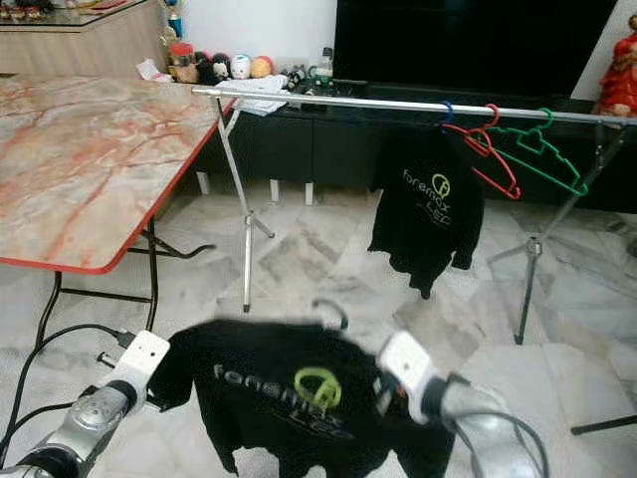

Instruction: Hang hanger

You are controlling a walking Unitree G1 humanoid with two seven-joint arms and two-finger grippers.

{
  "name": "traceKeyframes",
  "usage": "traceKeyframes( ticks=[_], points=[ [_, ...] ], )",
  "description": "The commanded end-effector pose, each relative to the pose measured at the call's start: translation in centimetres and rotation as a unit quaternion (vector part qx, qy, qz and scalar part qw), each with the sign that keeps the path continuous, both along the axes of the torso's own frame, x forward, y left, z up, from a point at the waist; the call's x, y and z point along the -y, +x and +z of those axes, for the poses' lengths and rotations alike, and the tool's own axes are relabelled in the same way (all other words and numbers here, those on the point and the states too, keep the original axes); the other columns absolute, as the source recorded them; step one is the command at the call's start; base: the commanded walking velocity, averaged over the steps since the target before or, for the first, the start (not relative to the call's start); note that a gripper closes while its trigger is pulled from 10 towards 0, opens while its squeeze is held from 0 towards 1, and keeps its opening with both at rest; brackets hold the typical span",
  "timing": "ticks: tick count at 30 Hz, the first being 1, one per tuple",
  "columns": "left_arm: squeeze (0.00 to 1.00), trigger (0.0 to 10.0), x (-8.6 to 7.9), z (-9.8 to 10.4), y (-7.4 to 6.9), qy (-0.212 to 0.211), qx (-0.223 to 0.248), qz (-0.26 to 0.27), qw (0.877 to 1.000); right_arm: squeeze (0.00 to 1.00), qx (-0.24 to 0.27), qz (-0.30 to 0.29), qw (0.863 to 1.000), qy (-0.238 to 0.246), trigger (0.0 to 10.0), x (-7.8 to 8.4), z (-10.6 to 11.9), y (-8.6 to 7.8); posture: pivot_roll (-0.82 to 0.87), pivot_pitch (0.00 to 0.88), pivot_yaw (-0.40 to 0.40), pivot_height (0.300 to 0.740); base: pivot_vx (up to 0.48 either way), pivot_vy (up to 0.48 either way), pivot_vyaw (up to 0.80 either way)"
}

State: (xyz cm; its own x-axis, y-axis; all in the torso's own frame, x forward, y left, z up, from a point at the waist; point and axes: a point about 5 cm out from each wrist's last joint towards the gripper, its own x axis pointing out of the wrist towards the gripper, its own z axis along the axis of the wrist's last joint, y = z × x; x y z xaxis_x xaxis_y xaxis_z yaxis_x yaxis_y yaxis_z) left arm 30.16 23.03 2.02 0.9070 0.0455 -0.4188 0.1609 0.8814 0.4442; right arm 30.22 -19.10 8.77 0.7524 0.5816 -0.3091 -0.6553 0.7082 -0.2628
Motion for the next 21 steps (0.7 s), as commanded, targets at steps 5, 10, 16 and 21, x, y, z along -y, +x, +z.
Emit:
traceKeyframes(
  ticks=[5,10,16,21],
  points=[
    [0.00,0.0,-2.9,-2.0,-2.4,0.059,-0.089,0.053,0.993,0.00,0.027,-0.237,0.947,0.215,10.0,5.0,2.9,1.8,0.02,0.077,0.019,0.740,0.000,0.000,0.00],
    [0.00,0.0,-0.9,-3.5,-3.1,0.077,-0.154,-0.050,0.984,0.00,0.058,-0.323,0.895,0.301,10.0,6.4,4.3,2.6,0.02,0.076,0.020,0.740,0.000,0.000,0.00],
    [0.00,0.0,1.6,-3.6,-2.9,0.098,-0.188,-0.186,0.959,0.00,0.037,-0.306,0.907,0.287,10.0,5.4,3.9,3.0,0.02,0.070,0.016,0.740,0.000,0.000,0.00],
    [0.00,10.0,2.4,-2.2,-1.5,0.076,-0.132,-0.192,0.970,0.00,-0.020,-0.202,0.957,0.207,10.0,2.7,2.3,2.6,0.02,0.067,0.018,0.740,0.000,0.000,0.00]
  ],
)
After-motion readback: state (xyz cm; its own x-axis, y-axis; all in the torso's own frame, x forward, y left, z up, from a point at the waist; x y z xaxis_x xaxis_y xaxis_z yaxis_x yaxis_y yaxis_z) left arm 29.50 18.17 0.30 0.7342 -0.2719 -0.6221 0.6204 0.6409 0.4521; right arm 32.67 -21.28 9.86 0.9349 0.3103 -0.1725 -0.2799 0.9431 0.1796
